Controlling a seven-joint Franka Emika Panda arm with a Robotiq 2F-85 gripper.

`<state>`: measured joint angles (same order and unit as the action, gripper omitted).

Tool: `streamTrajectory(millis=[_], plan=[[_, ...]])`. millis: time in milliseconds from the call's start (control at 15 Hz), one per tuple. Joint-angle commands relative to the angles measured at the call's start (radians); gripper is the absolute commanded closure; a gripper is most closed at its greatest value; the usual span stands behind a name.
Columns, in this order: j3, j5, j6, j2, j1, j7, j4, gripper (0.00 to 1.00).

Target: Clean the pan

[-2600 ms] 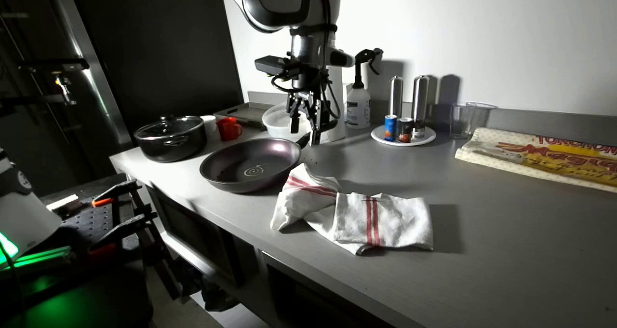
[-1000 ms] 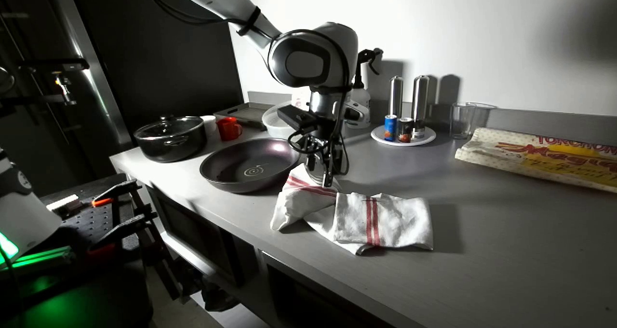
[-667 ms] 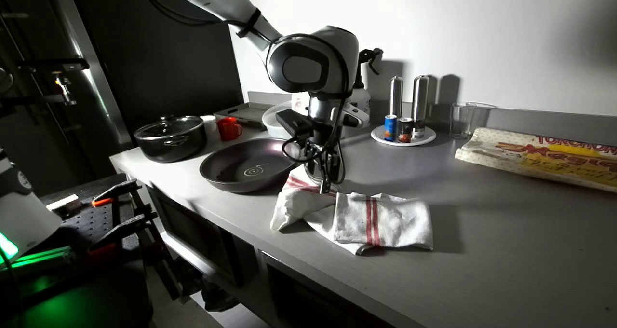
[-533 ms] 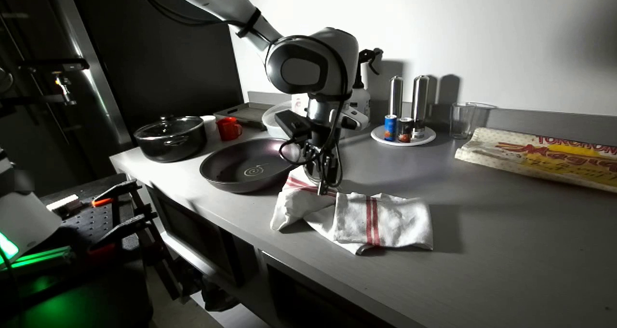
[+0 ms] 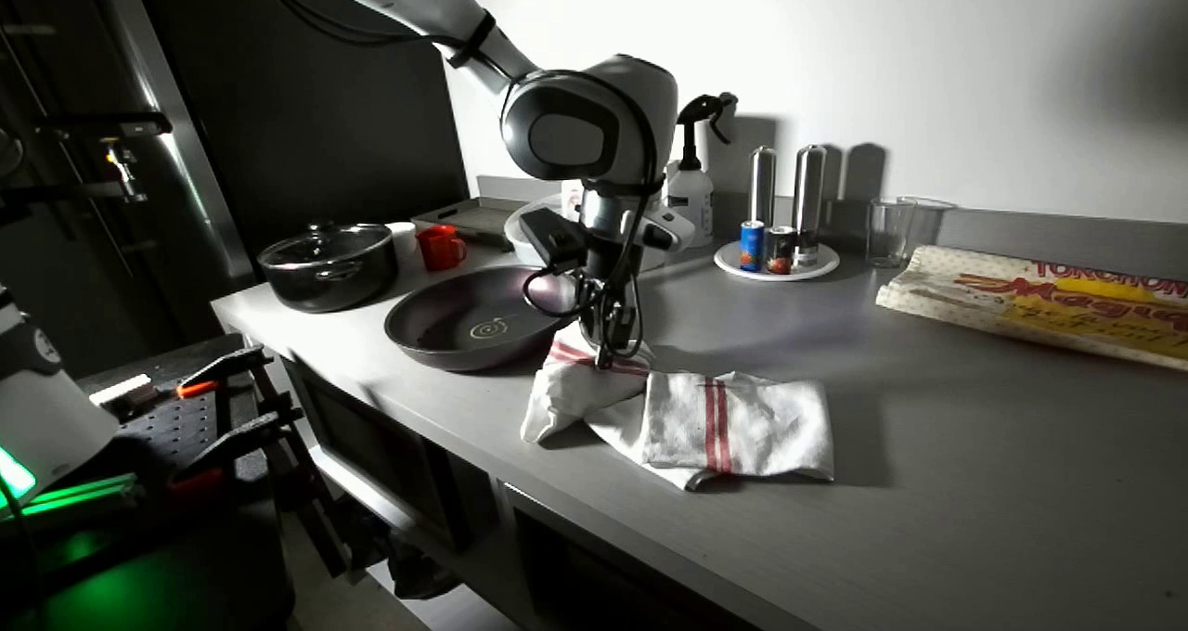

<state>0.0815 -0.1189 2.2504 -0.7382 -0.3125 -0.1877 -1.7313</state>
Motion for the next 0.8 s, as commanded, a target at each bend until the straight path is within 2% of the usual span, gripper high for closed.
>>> streamTrajectory(millis=[0,333,467,733], plan=[[-0.012,-0.032,0.025,0.036,-0.005,0.006,-0.046,0.58],[-0.014,-0.049,0.028,0.046,-0.008,0.002,-0.053,0.96],[-0.014,-0.054,0.030,0.048,-0.008,0.002,-0.053,1.00],[-0.015,-0.059,0.036,0.064,-0.005,0.000,-0.058,0.98]])
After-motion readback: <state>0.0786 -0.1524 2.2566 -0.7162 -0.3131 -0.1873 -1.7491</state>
